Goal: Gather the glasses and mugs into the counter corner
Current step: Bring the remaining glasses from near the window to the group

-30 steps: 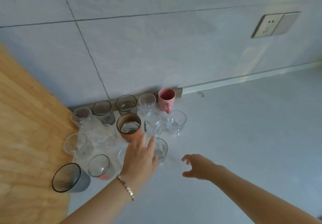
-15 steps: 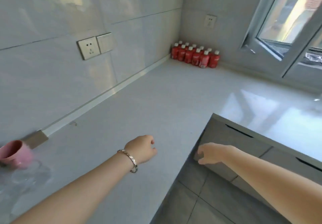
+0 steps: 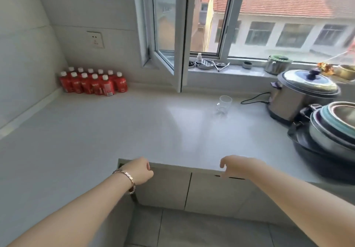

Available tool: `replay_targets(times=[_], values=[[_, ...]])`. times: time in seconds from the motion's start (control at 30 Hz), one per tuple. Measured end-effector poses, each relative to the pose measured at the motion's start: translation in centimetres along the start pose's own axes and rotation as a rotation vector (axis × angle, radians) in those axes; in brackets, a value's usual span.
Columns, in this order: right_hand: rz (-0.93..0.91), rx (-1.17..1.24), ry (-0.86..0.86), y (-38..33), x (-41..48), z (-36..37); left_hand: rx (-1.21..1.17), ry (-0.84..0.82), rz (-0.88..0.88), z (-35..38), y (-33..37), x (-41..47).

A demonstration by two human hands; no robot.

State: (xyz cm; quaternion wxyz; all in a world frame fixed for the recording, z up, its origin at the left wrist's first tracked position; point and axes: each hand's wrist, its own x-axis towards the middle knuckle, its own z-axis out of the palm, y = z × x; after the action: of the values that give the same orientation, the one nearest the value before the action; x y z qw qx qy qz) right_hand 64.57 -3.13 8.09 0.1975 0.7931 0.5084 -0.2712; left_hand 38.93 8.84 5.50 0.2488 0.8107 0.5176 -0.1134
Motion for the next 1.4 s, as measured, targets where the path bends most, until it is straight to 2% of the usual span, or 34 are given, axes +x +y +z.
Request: replay_targets(times=[0.27,0.53,0.63,0.87,0.97,1.13,1.3,1.4], values=[[0.136,0.161,0.028,9.1,9.1,-3.9,0.104,-0.079,0.116,-3.3,8.1,14.1],[0.221,0.245,0.004,15.0,17.6,-9.6,0.144,-0.116,0.201,-6.5,14.7,25.8],[0.219,0.257,0.059,16.1,21.0,-12.3,0.132,-0.126,0.192,-6.7,16.3,29.0],[0.217,0.361,0.294,17.9,32.4,-18.9,0.056,-0.126,0.046,-5.9,18.4,34.0],[0.195,0.402,0.297,17.8,36.7,-21.0,-0.019,-0.098,-0.052,-5.4,18.9,34.8],[0.146,0.342,0.191,17.6,41.7,-20.2,-0.102,-0.029,-0.196,-4.5,19.6,34.8],[0.121,0.391,0.337,18.7,43.1,-18.8,-0.173,0.010,-0.299,-3.6,18.9,32.9],[0.064,0.404,0.312,19.1,43.2,-20.0,-0.230,0.019,-0.369,-2.5,17.7,31.2]])
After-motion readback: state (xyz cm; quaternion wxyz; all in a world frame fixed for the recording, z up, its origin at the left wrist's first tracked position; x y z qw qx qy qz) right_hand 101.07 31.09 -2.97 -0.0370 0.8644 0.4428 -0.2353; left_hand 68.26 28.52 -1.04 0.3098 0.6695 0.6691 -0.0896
